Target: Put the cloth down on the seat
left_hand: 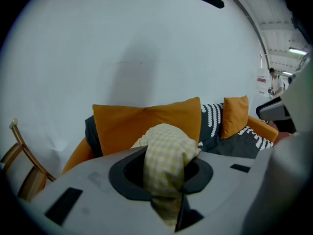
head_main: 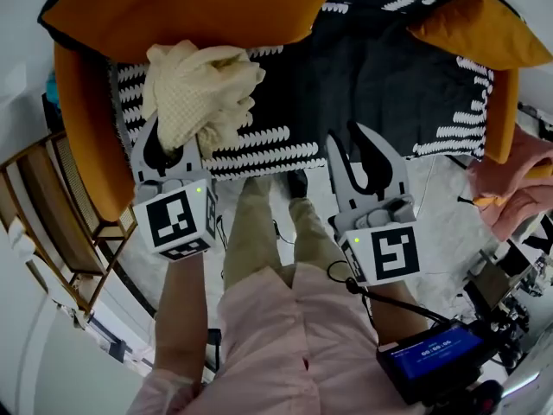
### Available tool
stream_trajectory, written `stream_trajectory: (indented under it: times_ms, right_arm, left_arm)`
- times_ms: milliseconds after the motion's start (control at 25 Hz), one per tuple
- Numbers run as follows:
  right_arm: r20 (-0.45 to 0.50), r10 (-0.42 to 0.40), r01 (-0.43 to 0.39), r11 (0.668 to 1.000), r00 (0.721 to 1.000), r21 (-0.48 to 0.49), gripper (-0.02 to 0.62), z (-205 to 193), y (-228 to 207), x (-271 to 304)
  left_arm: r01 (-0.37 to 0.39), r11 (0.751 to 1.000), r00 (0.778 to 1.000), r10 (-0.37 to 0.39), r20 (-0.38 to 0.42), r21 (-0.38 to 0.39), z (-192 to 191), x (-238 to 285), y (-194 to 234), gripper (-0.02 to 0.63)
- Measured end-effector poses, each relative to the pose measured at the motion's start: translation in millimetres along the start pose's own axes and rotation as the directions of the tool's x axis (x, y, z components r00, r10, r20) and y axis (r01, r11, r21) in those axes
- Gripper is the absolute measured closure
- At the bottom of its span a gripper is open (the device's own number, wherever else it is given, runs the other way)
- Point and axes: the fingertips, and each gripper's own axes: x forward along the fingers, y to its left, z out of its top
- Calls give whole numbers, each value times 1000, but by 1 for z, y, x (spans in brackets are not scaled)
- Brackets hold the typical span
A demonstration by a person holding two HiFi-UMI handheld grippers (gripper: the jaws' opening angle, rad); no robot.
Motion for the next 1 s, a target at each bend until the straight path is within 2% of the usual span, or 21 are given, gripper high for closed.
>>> stream_trajectory:
  times_ms: [280,440,560,760,1000]
  right_arm:
    - [-30,-7,8,1000,1000,16,484,-12,-3,7]
    - [-36,-1,2,1000,999,25,483,-9,1,11]
    - [-38,5,-4,1000,999,26,483,-12,1,14]
    - [-35,14,-14,1000,999,23,483,-4,6,10]
    - [-10,20,-20,1000,1000,11,483,1,8,-3]
  left_arm:
    - [18,999,997,-15,-78,32,-26,25,2,473]
    - [26,999,994,-23,-105,26,-23,28,7,356]
    - [40,999,991,-36,-131,30,-30,31,3,307]
    - [94,995,980,-94,-176,-8,-33,19,-4,285]
    - [116,993,980,-118,-160,-23,-24,1,-13,273]
